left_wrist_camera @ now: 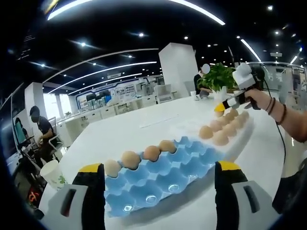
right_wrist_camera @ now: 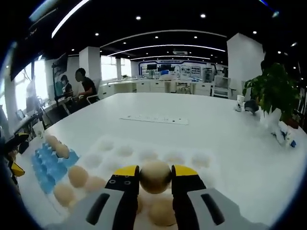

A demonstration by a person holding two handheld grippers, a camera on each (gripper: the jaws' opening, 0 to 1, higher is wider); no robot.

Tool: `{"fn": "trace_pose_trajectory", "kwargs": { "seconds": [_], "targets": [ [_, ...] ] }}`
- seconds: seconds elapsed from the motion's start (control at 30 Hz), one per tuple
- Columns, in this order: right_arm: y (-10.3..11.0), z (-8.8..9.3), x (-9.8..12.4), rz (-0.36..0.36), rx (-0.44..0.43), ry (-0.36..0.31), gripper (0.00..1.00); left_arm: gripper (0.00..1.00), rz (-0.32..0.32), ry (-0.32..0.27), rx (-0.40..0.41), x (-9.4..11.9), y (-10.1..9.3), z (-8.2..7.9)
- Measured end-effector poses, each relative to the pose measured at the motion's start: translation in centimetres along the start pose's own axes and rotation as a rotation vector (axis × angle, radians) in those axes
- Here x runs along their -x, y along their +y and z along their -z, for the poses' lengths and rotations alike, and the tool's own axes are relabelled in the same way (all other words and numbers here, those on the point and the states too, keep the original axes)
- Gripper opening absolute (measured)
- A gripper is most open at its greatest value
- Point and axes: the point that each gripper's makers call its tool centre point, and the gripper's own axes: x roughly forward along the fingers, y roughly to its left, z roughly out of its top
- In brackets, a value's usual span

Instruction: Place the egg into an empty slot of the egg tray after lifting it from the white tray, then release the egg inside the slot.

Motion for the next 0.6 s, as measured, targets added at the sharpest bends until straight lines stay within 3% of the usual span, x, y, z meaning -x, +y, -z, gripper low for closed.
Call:
{"fn": "trace_pose_trajectory", "kwargs": {
  "seconds": [0.6],
  "targets": [
    [3.9,-1.7,0.0,-0.116,-0.011,-0.044,0.27,0.98,0.005,0.006,0.009,0.2,0.0,0.3]
  ]
}}
